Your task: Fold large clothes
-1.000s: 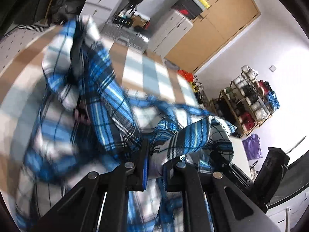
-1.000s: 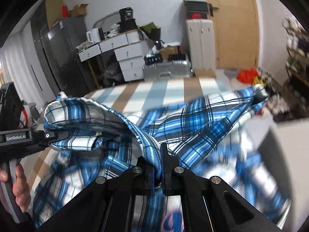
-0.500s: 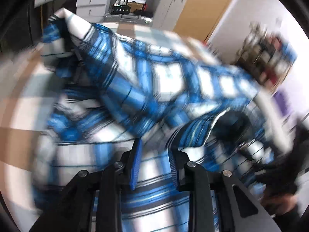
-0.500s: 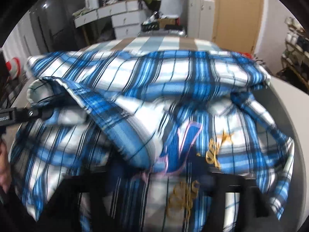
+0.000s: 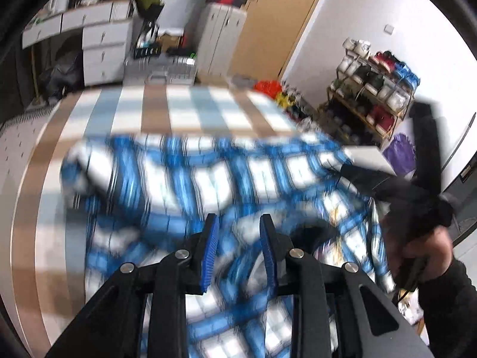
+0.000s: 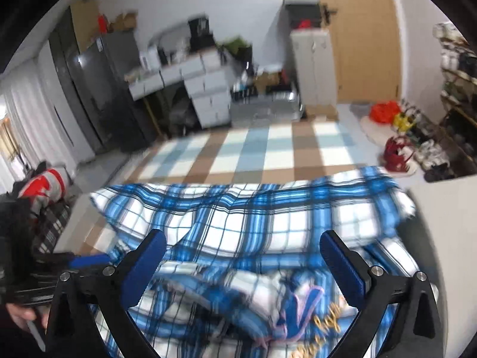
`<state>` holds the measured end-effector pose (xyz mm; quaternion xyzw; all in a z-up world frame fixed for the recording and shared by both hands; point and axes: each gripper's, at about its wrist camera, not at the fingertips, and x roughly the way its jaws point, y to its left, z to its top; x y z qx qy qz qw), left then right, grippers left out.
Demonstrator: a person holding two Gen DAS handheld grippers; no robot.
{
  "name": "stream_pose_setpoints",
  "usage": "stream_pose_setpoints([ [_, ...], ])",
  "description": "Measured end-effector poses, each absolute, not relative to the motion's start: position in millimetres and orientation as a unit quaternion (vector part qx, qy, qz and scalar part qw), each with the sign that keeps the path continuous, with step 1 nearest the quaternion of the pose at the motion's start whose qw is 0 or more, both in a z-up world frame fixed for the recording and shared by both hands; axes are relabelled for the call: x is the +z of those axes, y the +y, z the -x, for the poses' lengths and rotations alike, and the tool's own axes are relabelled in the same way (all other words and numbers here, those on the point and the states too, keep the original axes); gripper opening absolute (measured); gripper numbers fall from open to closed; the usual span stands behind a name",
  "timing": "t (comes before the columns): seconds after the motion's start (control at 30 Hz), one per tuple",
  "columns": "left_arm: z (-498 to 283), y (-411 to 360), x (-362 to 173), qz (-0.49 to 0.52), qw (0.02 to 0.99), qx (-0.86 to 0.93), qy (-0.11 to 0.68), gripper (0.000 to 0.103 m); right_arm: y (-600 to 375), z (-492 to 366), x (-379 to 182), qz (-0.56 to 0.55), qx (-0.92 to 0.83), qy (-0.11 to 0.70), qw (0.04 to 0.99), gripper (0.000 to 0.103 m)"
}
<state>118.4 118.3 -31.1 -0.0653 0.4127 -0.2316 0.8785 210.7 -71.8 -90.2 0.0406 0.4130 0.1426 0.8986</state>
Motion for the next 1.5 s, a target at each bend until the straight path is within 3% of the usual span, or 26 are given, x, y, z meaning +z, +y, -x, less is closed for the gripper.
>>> stream_pose_setpoints([
  [0.17,-128.4,99.7,-59.7,0.05,0.861,-0.234,0.45,0.023,-53.4,-214.7,-150.1,0.089,0.108,0.518,0.844,0.097],
  [0.33,-110.5,103.7,-94.0,0.028,0.844,-0.23,0.484,0.023,-50.6,-180.2,-190.1,0.201,0.103,0.522,0.823,0.098],
  [0.47,-113.1,118.5,-72.4,0.061,0.844,-0.237,0.478,0.023,-63.5,-177.0,-186.3,0.171,0.121,0.541,0.814,0.099],
  [0.67,-151.7,140.1,-14.3,0.08,0.869,-0.231,0.43,0.024,-77.1,-197.8,-108.8,0.177,0.137,0.494,0.84,0.1],
  [0.77,-180.5,139.5,-24.8,0.08,0.862,-0.219,0.449,0.058,-87.0,-231.4,-78.2,0.153,0.125,0.465,0.863,0.102],
  [1.0,-189.8,173.1,-121.9,0.129,0.799,-0.201,0.551,0.057,-102.4,-305.4,-120.2,0.154,0.098,0.525,0.831,0.103],
  [1.13,-167.3,192.9,-153.1,0.174,0.787,-0.206,0.556,0.057,-117.7,-293.5,-164.3,0.155,0.093,0.573,0.799,0.103],
  [1.33,-153.3,192.2,-124.5,0.159,0.789,-0.212,0.554,0.057,-144.4,-275.1,-180.5,0.106,0.099,0.595,0.79,0.103],
  [1.5,-147.9,168.8,-89.6,0.14,0.801,-0.256,0.522,0.058,-124.1,-267.2,-137.3,0.11,0.124,0.546,0.821,0.103],
])
